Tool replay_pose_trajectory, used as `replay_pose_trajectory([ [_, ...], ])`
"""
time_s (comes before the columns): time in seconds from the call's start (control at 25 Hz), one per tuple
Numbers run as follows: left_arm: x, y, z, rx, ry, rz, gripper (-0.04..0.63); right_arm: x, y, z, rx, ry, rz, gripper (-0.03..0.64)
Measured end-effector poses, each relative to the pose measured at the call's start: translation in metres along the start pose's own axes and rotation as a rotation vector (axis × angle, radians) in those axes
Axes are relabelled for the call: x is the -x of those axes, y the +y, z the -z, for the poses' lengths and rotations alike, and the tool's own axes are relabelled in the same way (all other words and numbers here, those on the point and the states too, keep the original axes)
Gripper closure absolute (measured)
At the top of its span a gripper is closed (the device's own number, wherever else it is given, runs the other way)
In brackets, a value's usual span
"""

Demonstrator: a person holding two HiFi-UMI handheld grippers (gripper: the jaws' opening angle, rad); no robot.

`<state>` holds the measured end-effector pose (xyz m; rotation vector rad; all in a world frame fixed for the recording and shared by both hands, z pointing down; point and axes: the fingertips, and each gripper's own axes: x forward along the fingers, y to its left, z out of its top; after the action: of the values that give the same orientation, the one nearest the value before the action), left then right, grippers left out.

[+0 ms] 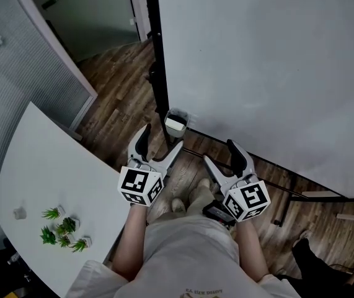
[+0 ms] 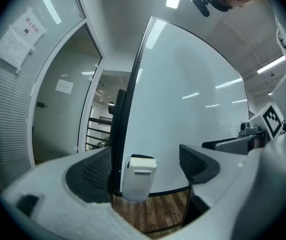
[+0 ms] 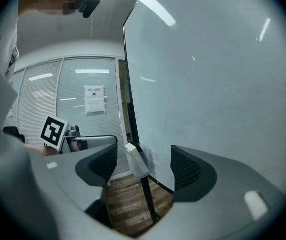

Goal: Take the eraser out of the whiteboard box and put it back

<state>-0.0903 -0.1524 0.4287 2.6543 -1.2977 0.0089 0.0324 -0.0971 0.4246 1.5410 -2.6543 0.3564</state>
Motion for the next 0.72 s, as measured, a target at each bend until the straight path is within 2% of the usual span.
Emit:
replay_pose_trajectory([
  [0.36, -0.002, 0.008, 0.003, -0.010, 0.003, -0.019, 0.186, -0.017, 0.004, -0.002, 0.009, -0.007, -0.043, 0.288],
  [0.72, -0.019, 0.003, 0.004, -0.037, 0.031, 0.016, 0.196, -0.024, -0.005, -0.001, -0.007, -0.011, -0.039, 0.290],
])
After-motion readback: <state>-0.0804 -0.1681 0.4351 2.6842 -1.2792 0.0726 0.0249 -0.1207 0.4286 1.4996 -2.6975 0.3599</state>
